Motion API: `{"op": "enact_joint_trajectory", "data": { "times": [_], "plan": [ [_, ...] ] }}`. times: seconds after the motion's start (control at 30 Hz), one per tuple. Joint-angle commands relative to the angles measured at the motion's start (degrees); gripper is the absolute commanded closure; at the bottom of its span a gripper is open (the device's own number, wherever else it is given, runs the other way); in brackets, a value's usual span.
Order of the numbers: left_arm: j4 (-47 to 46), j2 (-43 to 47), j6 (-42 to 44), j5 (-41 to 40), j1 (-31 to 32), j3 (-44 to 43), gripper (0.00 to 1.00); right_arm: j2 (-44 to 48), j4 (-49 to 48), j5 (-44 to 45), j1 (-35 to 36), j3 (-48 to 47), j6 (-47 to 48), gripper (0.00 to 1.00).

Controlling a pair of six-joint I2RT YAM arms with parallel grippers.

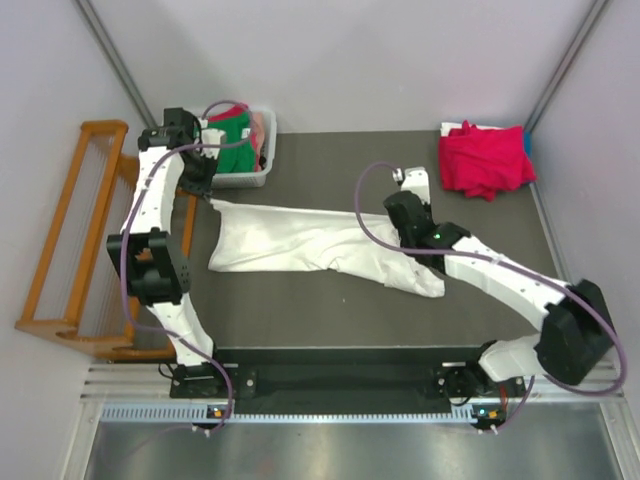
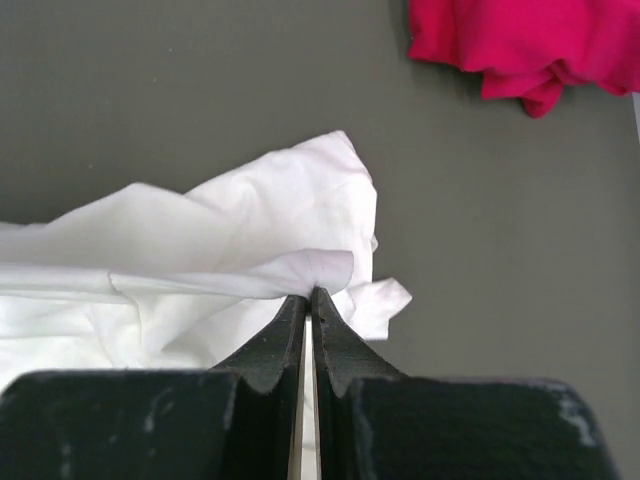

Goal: Fold and stack the t-shirts

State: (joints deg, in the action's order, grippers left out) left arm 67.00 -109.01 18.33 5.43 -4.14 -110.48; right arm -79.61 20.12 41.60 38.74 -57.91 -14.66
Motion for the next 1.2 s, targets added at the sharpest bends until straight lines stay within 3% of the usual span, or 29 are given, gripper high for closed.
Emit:
{"op": "enact_joint_trajectory", "data": {
  "times": [0.0,0.3,0.47,0.6,0.67,0.7,0.8,0.9,1.07,1.17],
  "plan": [
    [1.37,8.2,0.83,-1.22,-0.69,2.81,1.0,9.1,6.23,0.84,2.3,2.1,-2.83,1.0],
    [11.65,11.19,1.89,1.34,-0.69,-7.37,1.0,17.21,21.78,2.78,11.86,0.34,-9.5,1.0],
    [19.38,13.56,3.2,2.82,-0.69,-13.0,1.0,17.83,31.1,1.2,20.48,0.25,-19.6,1.0],
    [19.39,20.23,5.83,0.81,-0.6,-7.23,0.99,17.57,41.19,0.24,32.15,0.78,-30.59,1.0],
    [19.39,24.8,9.33,-0.33,-0.6,-1.36,0.89,17.13,44.73,0.23,36.21,0.96,-37.44,1.0],
    [19.39,26.55,11.1,-0.51,-0.52,0.94,0.73,16.51,47.44,-0.29,39.27,1.13,-39.64,1.0],
    [19.31,33.41,19.36,-1.21,-0.34,9.12,0.57,15.72,50.44,-1.26,43.43,0.96,-45.18,0.67],
    [19.31,38.78,23.85,-1.83,-0.34,12.21,0.5,15.28,52.56,-1.35,45.72,-0.53,-46.86,0.42],
    [15.19,41.33,22.3,-2.61,-0.34,8.7,0.43,13.44,55.02,3.11,45.73,-3.96,-46.08,0.41],
    [3.52,41.34,16.77,-4.81,-0.34,14.83,0.43,10.98,51.02,8.57,40.83,-5.19,-41.35,0.44]
  ]
}}
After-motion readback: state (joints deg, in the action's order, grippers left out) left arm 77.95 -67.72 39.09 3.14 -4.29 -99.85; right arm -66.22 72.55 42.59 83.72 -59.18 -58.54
